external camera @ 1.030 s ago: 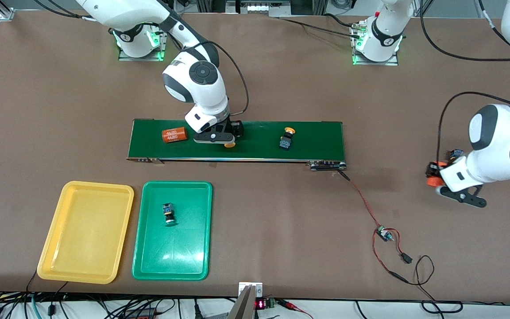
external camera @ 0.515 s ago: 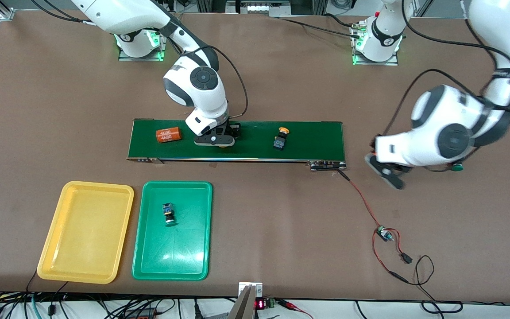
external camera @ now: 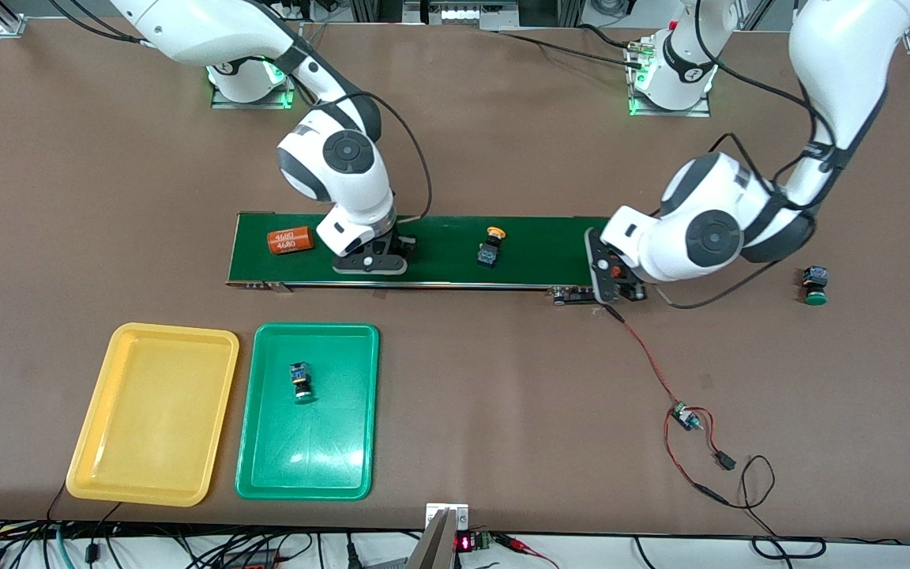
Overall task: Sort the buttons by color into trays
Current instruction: 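Grasp the yellow button with the right gripper while the left carries the cylinder, then release the cylinder on the belt while the right gripper carries the yellow button, then lower the yellow button into the yellow tray while the left grasps a green button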
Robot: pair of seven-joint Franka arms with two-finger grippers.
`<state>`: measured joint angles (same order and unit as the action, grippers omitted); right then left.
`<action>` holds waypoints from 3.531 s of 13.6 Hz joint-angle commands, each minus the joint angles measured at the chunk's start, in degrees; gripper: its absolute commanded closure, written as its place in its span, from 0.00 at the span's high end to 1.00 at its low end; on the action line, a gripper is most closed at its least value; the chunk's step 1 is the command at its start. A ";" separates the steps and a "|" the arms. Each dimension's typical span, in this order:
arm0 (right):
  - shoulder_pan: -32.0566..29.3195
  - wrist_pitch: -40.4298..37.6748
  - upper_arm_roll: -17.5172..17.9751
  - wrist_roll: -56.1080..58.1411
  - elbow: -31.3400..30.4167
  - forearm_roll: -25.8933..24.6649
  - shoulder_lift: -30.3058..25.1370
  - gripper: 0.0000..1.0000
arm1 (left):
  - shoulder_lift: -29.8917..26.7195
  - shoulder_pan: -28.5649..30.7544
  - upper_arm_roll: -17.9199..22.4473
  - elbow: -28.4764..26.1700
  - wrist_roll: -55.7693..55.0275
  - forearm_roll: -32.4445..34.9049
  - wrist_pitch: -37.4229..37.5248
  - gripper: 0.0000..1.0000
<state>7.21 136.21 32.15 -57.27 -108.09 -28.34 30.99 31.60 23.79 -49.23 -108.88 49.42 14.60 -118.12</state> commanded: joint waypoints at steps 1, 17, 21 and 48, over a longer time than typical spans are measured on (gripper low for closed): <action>-0.44 -7.51 0.81 3.99 6.55 3.27 -0.66 0.04 | -1.63 -0.32 -4.37 -6.15 1.48 0.52 -5.35 0.24; -23.63 -22.84 -7.62 53.10 15.72 12.43 -4.01 0.06 | -11.20 -0.06 12.45 -0.37 0.85 -7.09 -3.08 1.00; -25.75 -16.54 -11.49 59.90 15.72 12.25 0.38 0.06 | -12.18 -4.27 29.69 1.82 -0.28 -21.07 -3.26 1.00; -23.12 -15.87 -12.12 47.37 17.39 11.29 4.27 0.98 | -2.06 -4.89 56.09 -3.36 -14.96 -21.10 -12.66 0.11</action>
<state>-17.07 125.79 18.16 -4.57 -89.81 -17.92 39.15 31.67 19.68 6.34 -112.91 33.87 -5.90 -133.24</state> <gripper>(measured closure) 0.018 0.590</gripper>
